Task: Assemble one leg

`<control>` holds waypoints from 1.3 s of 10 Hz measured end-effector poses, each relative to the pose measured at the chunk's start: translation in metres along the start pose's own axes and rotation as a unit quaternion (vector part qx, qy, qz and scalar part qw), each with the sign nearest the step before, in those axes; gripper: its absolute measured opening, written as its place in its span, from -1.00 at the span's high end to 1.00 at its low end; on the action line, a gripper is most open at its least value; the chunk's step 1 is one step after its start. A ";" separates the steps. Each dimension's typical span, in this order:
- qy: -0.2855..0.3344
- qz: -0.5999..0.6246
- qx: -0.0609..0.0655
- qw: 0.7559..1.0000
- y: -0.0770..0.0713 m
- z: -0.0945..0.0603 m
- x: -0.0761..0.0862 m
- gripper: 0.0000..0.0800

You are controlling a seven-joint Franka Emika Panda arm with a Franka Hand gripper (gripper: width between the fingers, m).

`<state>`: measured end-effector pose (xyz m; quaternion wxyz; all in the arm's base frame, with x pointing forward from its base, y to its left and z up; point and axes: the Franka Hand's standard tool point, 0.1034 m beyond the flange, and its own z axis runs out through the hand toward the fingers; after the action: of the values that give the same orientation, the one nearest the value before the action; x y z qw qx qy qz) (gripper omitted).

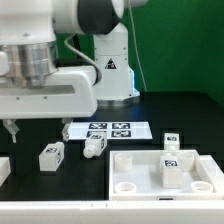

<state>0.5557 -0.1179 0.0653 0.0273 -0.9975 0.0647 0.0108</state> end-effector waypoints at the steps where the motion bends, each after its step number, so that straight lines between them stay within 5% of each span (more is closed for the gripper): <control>1: -0.002 -0.004 0.000 1.000 -0.004 0.000 0.000 -0.62; 4: -0.030 -0.006 0.008 1.000 -0.007 0.002 -0.006 -0.62; 7: -0.144 -0.003 0.032 0.989 -0.017 0.004 -0.014 -0.62; 9: -0.256 0.014 0.044 0.966 -0.019 0.010 -0.018 -0.62; 13: -0.373 0.008 0.059 0.926 -0.023 0.017 -0.023 -0.62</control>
Offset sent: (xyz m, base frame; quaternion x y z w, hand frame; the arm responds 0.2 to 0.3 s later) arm 0.0000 0.0000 0.0000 0.0000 -0.0650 0.0000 0.9979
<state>0.5354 -0.0915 0.0497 0.1079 -0.9175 0.0589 0.3781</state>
